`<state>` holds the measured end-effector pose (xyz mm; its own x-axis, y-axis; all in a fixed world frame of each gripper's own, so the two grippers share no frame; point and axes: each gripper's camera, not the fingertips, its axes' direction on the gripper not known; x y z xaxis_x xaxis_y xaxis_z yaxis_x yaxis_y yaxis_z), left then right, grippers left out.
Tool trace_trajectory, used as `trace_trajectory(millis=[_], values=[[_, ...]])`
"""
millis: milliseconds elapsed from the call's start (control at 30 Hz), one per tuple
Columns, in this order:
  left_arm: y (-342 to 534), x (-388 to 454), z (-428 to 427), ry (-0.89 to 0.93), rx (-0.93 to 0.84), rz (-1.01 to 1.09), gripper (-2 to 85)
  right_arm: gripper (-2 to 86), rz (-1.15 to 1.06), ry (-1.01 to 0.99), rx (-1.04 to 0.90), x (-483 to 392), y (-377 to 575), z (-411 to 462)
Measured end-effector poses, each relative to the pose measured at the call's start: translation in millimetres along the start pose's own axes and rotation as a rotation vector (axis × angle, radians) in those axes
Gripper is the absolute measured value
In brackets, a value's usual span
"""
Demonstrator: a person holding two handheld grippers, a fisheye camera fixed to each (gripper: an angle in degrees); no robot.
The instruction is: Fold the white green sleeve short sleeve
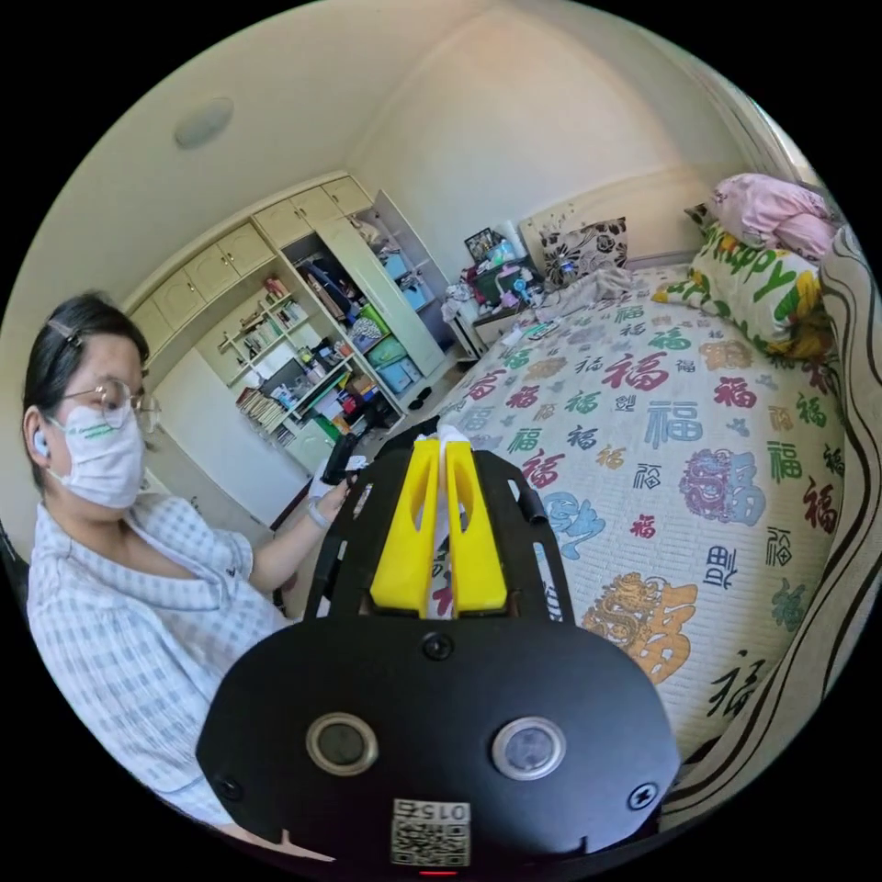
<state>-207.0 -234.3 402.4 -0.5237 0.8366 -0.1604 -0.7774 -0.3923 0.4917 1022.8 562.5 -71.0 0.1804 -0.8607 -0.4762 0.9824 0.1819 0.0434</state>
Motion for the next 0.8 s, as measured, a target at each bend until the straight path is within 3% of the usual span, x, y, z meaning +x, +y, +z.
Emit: trace_trajectory(millis=[267, 467, 600, 800], values=[[133, 43, 130, -0.3, -0.189, 0.113, 17.4, 0.0, -0.023, -0.008, -0.024, -76, 19, -7], [131, 48, 201, -0.421, -0.165, 0.142, 14.0, 0.0, -0.125, -0.011, -0.042, -138, 22, -10], [126, 37, 192, -0.325, -0.109, 0.156, 0.8, 0.0, -0.193, 0.069, -0.042, -169, 31, -27], [122, 41, 123, -0.346, 0.075, 0.241, 0.1, 0.1, -0.134, 0.158, 0.044, -175, 56, -85]])
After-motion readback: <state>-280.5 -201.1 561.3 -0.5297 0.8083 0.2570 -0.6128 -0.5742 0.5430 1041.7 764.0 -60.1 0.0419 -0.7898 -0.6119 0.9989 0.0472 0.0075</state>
